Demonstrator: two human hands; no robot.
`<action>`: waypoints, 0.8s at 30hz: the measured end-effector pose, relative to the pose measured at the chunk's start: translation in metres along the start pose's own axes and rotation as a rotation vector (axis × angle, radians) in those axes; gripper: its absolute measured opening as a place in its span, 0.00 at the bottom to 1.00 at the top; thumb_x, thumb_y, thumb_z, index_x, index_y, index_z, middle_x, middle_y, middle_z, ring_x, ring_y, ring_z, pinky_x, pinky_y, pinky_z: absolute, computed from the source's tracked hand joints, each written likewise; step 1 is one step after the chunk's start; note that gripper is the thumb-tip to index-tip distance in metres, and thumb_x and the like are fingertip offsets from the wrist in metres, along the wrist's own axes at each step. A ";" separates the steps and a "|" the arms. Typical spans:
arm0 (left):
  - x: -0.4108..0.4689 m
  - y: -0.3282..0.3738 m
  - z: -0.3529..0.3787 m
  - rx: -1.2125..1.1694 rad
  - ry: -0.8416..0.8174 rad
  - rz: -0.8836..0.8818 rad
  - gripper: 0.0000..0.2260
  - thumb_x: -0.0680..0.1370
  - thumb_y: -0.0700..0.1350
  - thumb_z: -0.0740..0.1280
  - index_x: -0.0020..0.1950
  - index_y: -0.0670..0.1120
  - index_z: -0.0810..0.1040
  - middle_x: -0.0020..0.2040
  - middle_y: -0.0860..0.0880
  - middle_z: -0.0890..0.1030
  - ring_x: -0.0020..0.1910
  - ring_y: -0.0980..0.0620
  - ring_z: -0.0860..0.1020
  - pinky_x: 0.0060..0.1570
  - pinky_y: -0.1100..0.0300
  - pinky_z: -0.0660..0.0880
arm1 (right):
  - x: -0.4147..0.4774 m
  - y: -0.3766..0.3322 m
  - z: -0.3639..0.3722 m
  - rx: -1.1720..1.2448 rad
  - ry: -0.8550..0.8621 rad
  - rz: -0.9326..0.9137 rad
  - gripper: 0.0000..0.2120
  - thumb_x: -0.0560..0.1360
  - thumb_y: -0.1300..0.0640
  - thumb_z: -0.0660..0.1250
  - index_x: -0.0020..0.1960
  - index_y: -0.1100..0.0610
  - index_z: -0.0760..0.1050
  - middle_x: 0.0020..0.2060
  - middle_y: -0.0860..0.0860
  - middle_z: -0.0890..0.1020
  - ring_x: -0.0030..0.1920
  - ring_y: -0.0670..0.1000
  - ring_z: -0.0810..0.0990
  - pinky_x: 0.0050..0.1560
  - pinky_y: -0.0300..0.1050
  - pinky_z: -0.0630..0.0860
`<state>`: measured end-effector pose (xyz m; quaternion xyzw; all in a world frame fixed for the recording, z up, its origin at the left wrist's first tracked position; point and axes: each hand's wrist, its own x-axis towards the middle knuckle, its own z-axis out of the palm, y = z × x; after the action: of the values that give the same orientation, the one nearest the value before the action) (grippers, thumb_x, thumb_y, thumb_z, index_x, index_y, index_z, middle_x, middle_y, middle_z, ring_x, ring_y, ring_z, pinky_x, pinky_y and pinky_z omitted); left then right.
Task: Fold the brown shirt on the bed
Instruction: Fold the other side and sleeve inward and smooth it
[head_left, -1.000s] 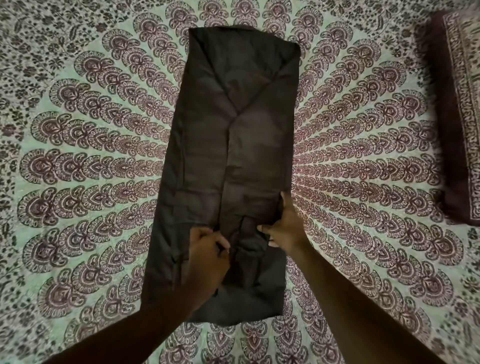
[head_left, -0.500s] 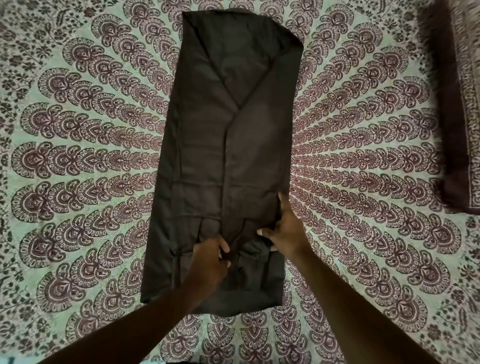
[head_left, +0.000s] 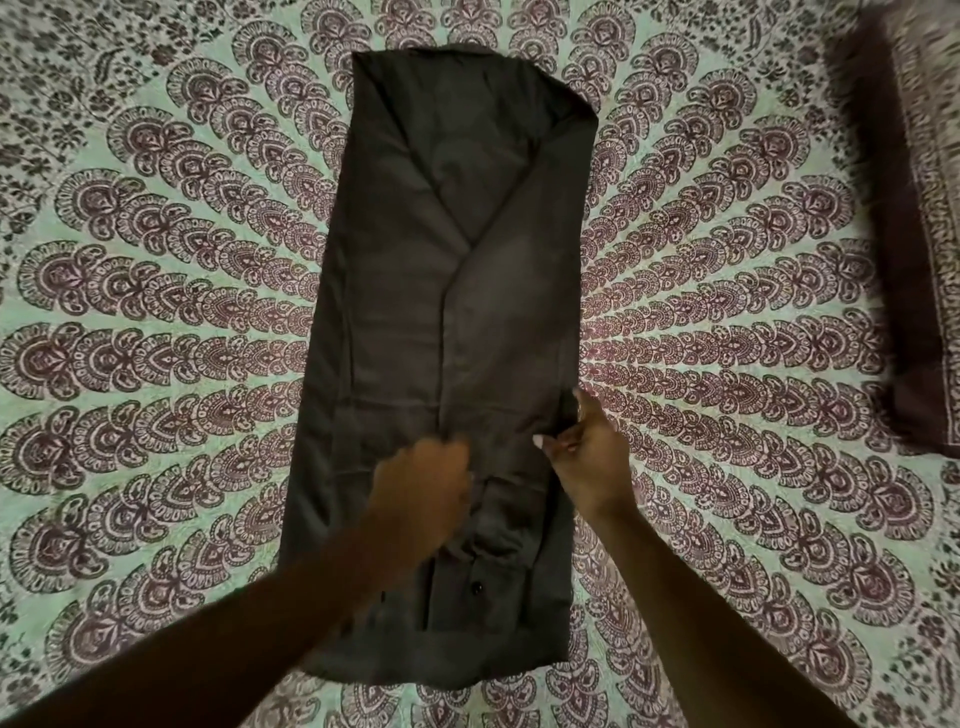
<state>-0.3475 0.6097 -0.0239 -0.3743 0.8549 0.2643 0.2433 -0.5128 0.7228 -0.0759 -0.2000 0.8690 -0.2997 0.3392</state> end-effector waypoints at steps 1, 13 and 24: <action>0.017 0.002 -0.009 -0.027 0.108 0.038 0.12 0.82 0.50 0.62 0.64 0.49 0.72 0.63 0.44 0.73 0.61 0.39 0.78 0.54 0.45 0.78 | 0.012 -0.006 -0.002 -0.014 0.026 -0.025 0.35 0.72 0.62 0.79 0.76 0.57 0.71 0.32 0.42 0.77 0.36 0.46 0.78 0.50 0.40 0.76; 0.211 -0.011 -0.085 -0.502 0.525 -0.155 0.15 0.76 0.49 0.74 0.61 0.51 0.77 0.53 0.49 0.85 0.60 0.43 0.80 0.62 0.44 0.74 | 0.173 -0.096 -0.013 0.064 0.174 -0.143 0.23 0.77 0.58 0.75 0.70 0.60 0.77 0.59 0.56 0.85 0.61 0.56 0.83 0.64 0.44 0.76; 0.231 -0.054 -0.047 -0.197 0.731 0.271 0.08 0.82 0.45 0.62 0.53 0.43 0.78 0.50 0.43 0.75 0.48 0.40 0.75 0.45 0.49 0.78 | 0.305 -0.171 -0.025 0.202 0.355 -0.176 0.20 0.77 0.56 0.75 0.65 0.62 0.77 0.54 0.53 0.83 0.53 0.50 0.80 0.52 0.31 0.69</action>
<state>-0.4554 0.4306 -0.1452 -0.3488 0.8973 0.2242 -0.1511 -0.7159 0.4377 -0.0921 -0.1840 0.8599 -0.4440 0.1718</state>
